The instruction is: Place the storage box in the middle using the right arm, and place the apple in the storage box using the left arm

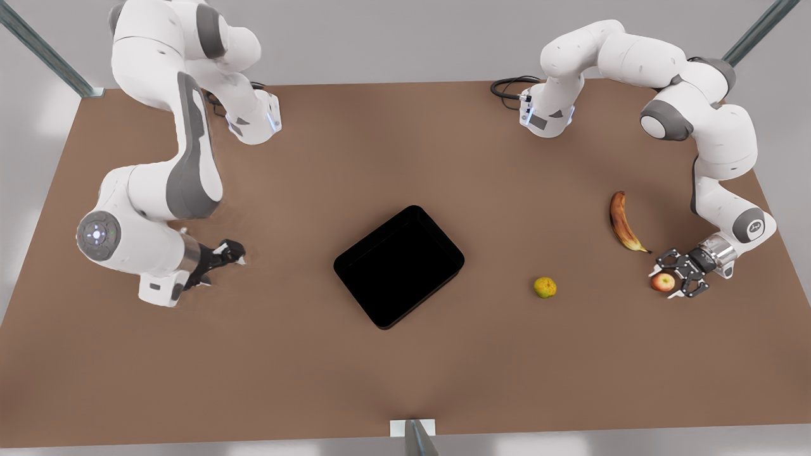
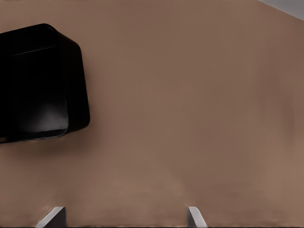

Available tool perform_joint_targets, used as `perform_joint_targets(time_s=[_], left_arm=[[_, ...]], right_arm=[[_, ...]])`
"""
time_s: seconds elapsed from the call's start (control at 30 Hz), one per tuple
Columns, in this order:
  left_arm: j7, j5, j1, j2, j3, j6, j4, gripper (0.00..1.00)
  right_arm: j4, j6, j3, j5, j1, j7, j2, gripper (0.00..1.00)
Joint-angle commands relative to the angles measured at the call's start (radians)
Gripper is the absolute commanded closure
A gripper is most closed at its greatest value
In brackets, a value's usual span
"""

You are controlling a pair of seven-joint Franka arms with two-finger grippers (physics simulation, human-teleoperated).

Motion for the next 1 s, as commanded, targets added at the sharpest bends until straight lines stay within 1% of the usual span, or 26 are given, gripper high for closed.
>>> perform_joint_targets(time_s=[0.0, 0.03, 0.07, 0.1, 0.13, 0.17, 0.53, 0.63, 0.7, 0.8, 0.93, 0.97], left_arm=[[0.0, -0.001, 0.0, -0.001, 0.0, 0.0, 0.0, 0.36], [0.0, -0.001, 0.0, 0.001, 0.0, 0.0, 0.0, 0.36], [0.0, -0.007, 0.0, -0.001, 0.0, -0.002, 0.0, 0.28], [0.0, -0.006, 0.0, -0.001, 0.0, -0.002, 0.0, 0.3], [0.0, -0.007, 0.0, -0.001, 0.0, -0.002, 0.0, 0.4], [0.0, -0.006, 0.0, -0.001, 0.002, -0.003, 0.0, 0.42], [-0.014, 0.0, 0.0, -0.011, 0.0, -0.006, 0.011, 0.42], [-0.048, 0.005, -0.002, -0.047, -0.009, 0.0, 0.017, 0.42], [-0.074, 0.01, -0.012, -0.067, -0.046, 0.009, 0.037, 0.42], [-0.118, 0.019, -0.118, -0.113, -0.054, 0.066, 0.044, 0.42], [-0.271, 0.02, -0.288, -0.174, -0.054, 0.227, 0.043, 0.42], [-0.294, 0.022, -0.314, -0.183, -0.054, 0.239, 0.043, 0.41]], right_arm=[[-0.003, -0.033, 0.001, -0.029, -0.014, 0.0, -0.033, 0.0], [-0.012, -0.101, 0.001, -0.095, -0.054, 0.0, -0.102, 0.0], [-0.011, -0.125, 0.001, -0.129, -0.066, -0.003, -0.12, 0.0], [-0.011, -0.125, 0.001, -0.127, -0.066, -0.003, -0.117, 0.0], [-0.009, -0.125, 0.001, -0.129, -0.066, -0.005, -0.119, 0.0], [-0.006, -0.133, 0.001, -0.129, -0.086, -0.008, -0.126, 0.0], [-0.012, -0.139, 0.001, -0.141, -0.093, -0.026, -0.126, 0.0], [-0.012, -0.139, -0.001, -0.141, -0.093, -0.029, -0.125, 0.0], [-0.012, -0.139, -0.001, -0.139, -0.093, -0.029, -0.125, 0.0], [-0.012, -0.136, -0.001, -0.139, -0.093, -0.029, -0.12, 0.0], [-0.012, -0.135, -0.001, -0.139, -0.093, -0.029, -0.119, 0.0], [-0.012, -0.133, -0.001, -0.139, -0.093, -0.029, -0.119, 0.0]])
